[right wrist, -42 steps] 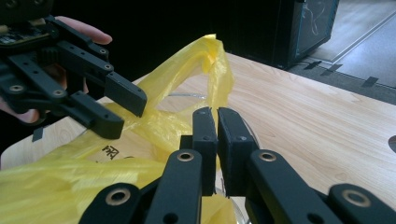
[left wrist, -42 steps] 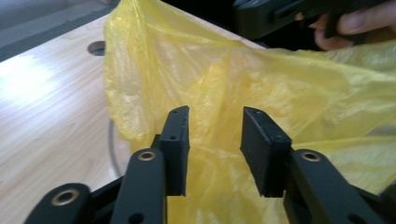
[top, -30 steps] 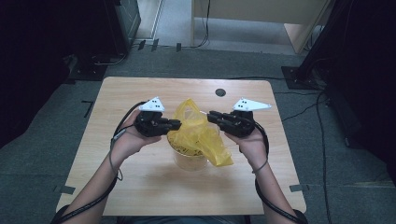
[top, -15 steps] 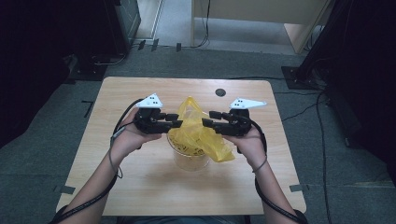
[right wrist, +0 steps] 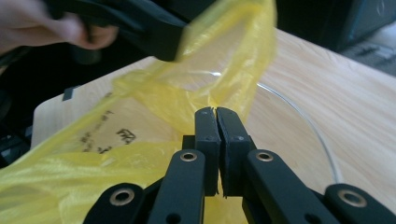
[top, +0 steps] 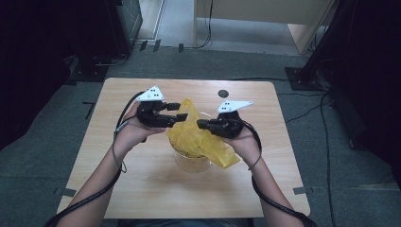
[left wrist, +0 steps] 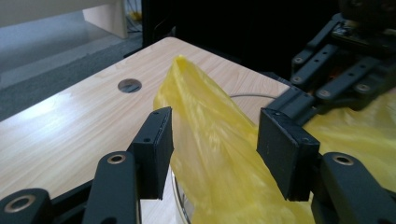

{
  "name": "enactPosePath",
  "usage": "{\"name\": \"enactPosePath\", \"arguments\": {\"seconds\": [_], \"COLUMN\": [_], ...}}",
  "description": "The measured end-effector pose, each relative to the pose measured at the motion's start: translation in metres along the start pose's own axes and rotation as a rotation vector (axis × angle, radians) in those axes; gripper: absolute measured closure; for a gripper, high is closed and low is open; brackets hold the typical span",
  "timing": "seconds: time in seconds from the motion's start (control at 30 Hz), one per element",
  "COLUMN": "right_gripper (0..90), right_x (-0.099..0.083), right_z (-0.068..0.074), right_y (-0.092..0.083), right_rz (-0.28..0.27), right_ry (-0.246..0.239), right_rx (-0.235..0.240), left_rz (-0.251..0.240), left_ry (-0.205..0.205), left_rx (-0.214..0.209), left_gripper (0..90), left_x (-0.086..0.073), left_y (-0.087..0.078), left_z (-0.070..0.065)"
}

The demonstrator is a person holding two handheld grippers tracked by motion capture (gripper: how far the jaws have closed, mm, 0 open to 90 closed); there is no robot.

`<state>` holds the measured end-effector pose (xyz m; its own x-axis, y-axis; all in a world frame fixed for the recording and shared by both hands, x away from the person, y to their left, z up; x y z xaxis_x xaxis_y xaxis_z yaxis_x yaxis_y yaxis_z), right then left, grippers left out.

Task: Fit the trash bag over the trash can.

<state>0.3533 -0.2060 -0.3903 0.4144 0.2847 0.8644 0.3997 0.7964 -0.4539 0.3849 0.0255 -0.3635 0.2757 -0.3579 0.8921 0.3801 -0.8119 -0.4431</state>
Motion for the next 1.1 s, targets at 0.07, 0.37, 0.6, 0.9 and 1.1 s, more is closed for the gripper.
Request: {"name": "enactPosePath", "arguments": {"seconds": [0.07, 0.37, 0.6, 0.9, 1.1], "right_gripper": [88.7, 64.1, 48.2, 33.4, 80.8], "right_x": [0.0, 0.009, 0.0, -0.006, -0.011], "right_z": [0.003, 0.007, 0.014, -0.006, -0.012], "right_y": [-0.001, -0.024, -0.032, -0.007, -0.002], "right_rz": [-0.005, -0.069, -0.056, -0.058, -0.053], "right_ry": [-0.008, 0.011, 0.043, 0.103, 0.123], "right_rx": [0.004, -0.011, 0.026, -0.058, -0.065], "left_rz": [0.024, 0.107, 0.074, -0.013, -0.016], "left_ry": [-0.023, -0.113, -0.106, -0.124, -0.12], "left_rx": [-0.005, -0.024, 0.03, -0.012, -0.013], "left_gripper": [47.0, 89.7, 90.0, 89.1, 89.0], "left_x": [-0.002, -0.006, -0.008, -0.011, -0.016], "left_y": [0.007, 0.011, -0.001, -0.017, -0.02], "left_z": [0.005, 0.01, 0.011, 0.001, 0.002]}}
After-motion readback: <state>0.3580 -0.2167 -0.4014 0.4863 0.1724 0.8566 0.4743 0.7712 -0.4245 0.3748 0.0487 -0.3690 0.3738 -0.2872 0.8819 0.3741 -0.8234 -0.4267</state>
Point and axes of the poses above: each handheld gripper's, and its own axes: y roughly forward along the jaws, x roughly out of its top, z roughly to its left, the point moved 2 cm from there along y, roughly forward along the jaws, and after that the axes turned 2 degrees about y, right-handed, at the moved point
